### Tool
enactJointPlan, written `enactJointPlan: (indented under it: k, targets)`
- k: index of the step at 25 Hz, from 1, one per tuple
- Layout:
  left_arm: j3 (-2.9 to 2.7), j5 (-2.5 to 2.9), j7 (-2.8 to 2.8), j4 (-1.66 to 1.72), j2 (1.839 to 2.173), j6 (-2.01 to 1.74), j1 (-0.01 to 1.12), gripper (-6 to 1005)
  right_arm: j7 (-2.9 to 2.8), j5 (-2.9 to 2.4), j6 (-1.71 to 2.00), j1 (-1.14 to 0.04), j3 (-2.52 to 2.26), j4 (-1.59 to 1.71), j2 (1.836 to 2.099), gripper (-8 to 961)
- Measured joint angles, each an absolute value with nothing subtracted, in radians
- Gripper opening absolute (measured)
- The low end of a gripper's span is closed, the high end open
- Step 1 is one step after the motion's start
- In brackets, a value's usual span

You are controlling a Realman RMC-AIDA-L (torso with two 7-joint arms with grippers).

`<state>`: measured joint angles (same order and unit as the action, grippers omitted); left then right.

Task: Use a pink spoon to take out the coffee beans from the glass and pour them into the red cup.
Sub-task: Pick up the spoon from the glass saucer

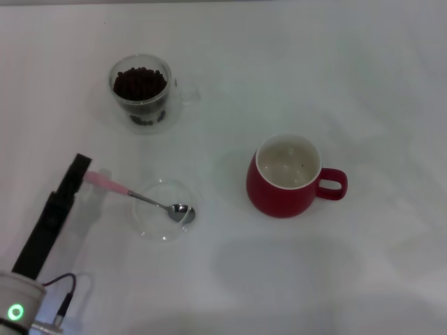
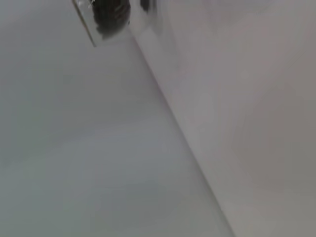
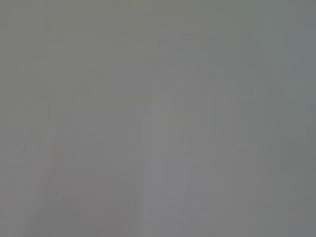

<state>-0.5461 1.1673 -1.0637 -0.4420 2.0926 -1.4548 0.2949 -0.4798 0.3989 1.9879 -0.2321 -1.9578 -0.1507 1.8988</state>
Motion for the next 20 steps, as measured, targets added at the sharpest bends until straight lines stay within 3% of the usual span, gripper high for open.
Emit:
enactJointPlan:
  k: [9,20]
  targets:
    - [-0.546,1.208,-1.07,-0.434,2.095,-1.41,0.336,699,-0.479,0.399,1.981,-0.232,-1.96,-0.153,1.901,754]
    - [-0.539,1.248,-1.037,-0.434,2.1,-1.416,0.335,629,-0.477,0.402,1.978,-0.237,-1.957,-0.153,1.904,755]
